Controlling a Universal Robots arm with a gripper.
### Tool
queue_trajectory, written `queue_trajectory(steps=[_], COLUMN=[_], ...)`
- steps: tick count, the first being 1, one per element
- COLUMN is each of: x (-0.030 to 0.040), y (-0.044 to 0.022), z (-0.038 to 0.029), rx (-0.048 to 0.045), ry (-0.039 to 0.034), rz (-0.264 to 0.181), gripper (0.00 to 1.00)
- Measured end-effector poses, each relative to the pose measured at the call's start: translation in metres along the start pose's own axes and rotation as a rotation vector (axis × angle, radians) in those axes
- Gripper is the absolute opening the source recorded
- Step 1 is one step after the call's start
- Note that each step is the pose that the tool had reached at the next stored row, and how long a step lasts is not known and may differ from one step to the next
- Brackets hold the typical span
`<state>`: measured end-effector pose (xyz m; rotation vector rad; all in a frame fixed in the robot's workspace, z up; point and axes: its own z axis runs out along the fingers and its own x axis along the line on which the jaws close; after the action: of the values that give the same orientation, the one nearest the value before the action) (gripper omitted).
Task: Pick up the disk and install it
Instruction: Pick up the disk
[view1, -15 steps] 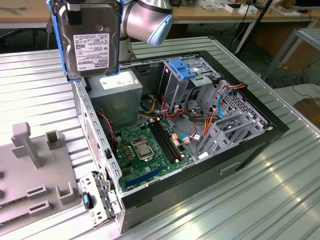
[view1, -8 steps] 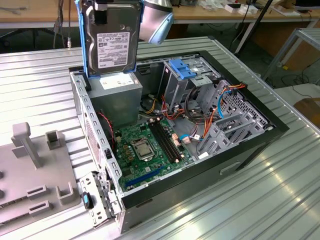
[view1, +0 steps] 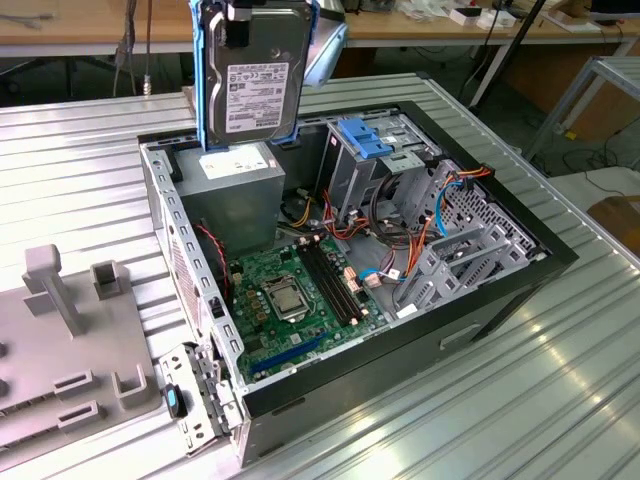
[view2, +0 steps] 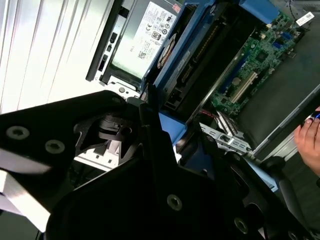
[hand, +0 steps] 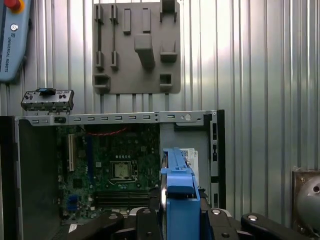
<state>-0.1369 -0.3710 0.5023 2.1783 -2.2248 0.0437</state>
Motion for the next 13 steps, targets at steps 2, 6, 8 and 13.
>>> queue_trajectory(steps=[2,6,8,13], x=[0.0023,0.0100,0.0151,0.0259], y=[-0.0025,-0.0054,-0.0066,-0.0138], z=[0.0001,0.0008,0.0013,0.0028], rx=[-0.0002,-0.0001,-0.0002,-0.0001], ry=[0.0005,0.0009,0.0009,0.0011], rz=[0.001,0.001,0.001,0.001], gripper=[0.37,0.37,0.37,0.37])
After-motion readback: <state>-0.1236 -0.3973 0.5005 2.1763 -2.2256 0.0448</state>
